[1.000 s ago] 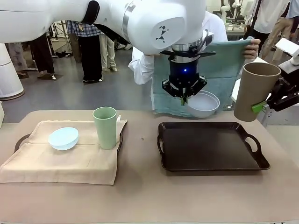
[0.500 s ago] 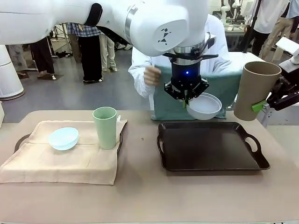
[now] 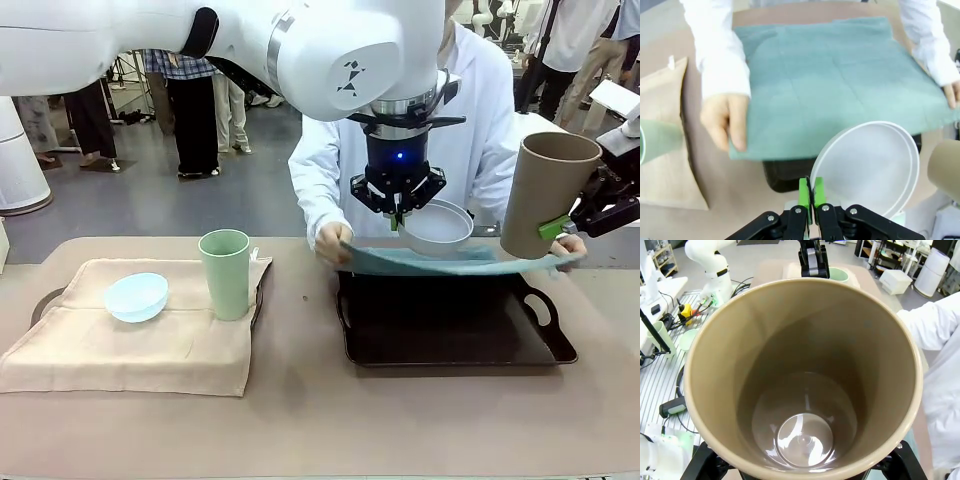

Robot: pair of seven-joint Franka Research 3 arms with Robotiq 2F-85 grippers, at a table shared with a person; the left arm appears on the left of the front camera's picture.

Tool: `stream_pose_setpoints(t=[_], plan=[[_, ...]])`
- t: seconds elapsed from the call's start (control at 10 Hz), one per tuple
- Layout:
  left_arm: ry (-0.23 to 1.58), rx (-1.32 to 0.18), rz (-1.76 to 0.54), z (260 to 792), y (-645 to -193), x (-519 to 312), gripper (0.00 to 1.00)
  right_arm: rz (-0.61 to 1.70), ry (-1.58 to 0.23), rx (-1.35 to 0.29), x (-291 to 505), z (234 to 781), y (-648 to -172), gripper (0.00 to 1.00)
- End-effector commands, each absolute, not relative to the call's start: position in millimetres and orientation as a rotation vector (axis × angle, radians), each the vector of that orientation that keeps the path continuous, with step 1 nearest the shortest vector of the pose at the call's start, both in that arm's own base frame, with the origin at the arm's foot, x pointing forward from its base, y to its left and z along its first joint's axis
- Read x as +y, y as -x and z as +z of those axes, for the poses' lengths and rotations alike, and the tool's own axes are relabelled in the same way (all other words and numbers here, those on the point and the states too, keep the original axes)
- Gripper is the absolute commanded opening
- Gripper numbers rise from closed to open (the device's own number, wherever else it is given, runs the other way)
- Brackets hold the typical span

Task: Set up a tray with a mat and arrange the tableware.
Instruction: Place the Picnic Bowl and Reusable plastic cup back onto the Handle tray in front of the human's position.

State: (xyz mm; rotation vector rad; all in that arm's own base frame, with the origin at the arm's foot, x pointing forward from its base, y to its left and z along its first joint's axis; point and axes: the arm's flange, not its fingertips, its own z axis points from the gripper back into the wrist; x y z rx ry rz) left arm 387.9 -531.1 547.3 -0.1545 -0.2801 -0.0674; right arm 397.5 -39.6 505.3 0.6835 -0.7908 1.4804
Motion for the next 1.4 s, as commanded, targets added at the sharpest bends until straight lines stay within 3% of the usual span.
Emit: stream_pose_setpoints(t=[0.0, 1.3], plan=[[0.157, -0.278, -0.077, 549.4, -388.1, -530.1, 0.00, 1.489, -0.681, -0.792, -38.9, 506.7, -396.5, 0.43], [0.157, -0.278, -0.077, 549.4, -388.1, -530.1, 0.00, 1.489, -0.681, -0.792, -38.9, 506.7, -396.5, 0.43]])
